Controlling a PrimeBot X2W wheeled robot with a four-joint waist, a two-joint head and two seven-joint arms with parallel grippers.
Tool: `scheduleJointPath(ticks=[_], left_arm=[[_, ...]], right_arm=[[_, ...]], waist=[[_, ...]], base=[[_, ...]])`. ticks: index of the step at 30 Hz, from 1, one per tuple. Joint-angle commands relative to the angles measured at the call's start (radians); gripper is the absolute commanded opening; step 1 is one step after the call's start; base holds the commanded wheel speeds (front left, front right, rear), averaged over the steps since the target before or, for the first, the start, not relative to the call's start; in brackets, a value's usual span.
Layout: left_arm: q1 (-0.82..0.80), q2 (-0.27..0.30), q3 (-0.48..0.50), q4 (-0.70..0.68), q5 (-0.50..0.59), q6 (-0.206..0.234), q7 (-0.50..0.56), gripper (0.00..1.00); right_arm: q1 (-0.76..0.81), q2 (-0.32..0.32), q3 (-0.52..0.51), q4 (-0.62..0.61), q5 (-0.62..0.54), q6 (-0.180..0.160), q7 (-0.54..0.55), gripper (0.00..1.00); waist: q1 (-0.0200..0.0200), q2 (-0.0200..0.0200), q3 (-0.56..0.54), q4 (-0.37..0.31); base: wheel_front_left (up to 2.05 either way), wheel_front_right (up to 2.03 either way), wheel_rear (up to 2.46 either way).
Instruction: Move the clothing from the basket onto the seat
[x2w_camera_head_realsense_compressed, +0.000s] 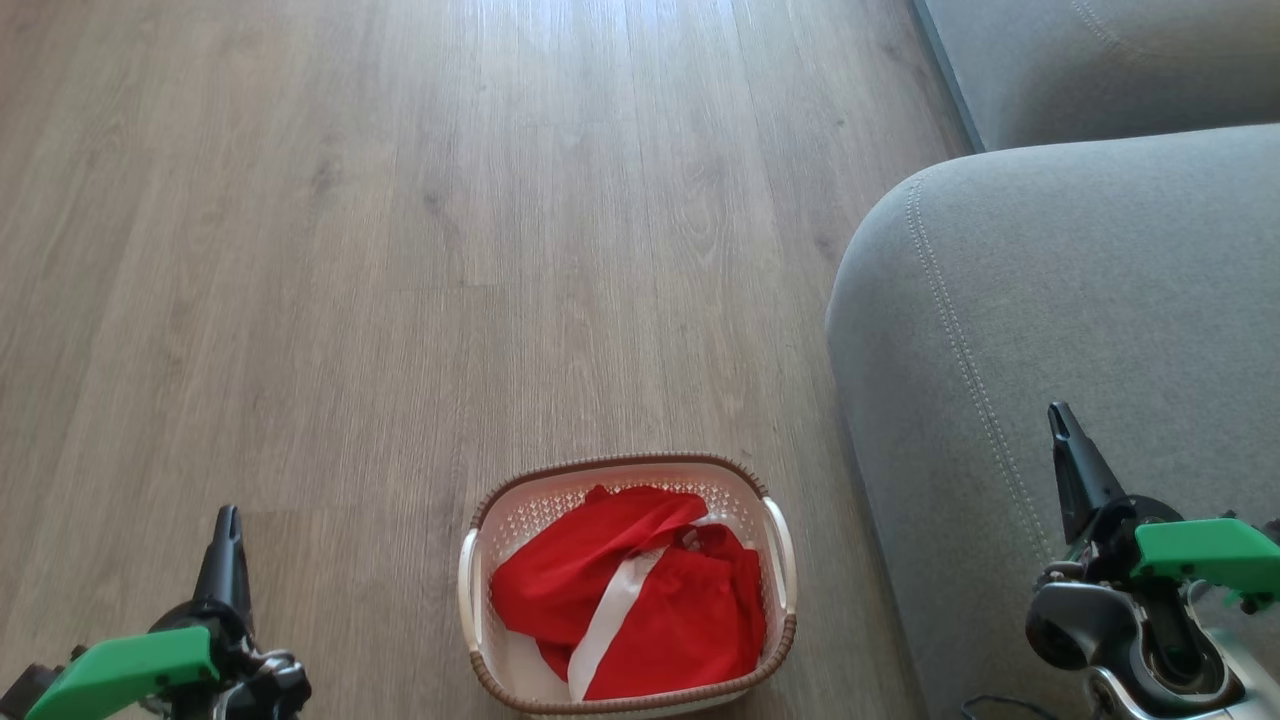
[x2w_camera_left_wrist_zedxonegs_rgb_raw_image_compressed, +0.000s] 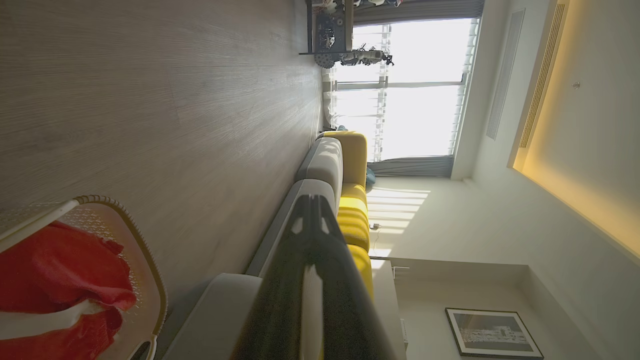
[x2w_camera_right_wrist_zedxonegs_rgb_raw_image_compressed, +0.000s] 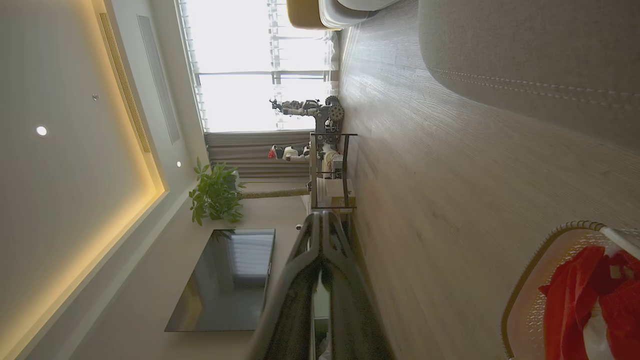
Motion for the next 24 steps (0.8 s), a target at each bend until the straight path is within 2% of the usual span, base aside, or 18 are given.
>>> scheduleJointPath(ticks=[1,24], left_arm=[[-0.046,0.009,0.035,-0.035,0.001,-0.008,0.006,0.0],[-0.046,0.009,0.035,-0.035,0.001,-0.008,0.006,0.0]], right_arm=[[-0.043,-0.028,0.013,-0.037,0.001,0.0,-0.01,0.0],[-0.043,-0.028,0.013,-0.037,0.001,0.0,-0.01,0.0]], waist=[[0.0,0.0,0.0,0.0],[0.0,0.0,0.0,0.0]], base=[[0.0,0.0,0.0],[0.0,0.0,0.0]])
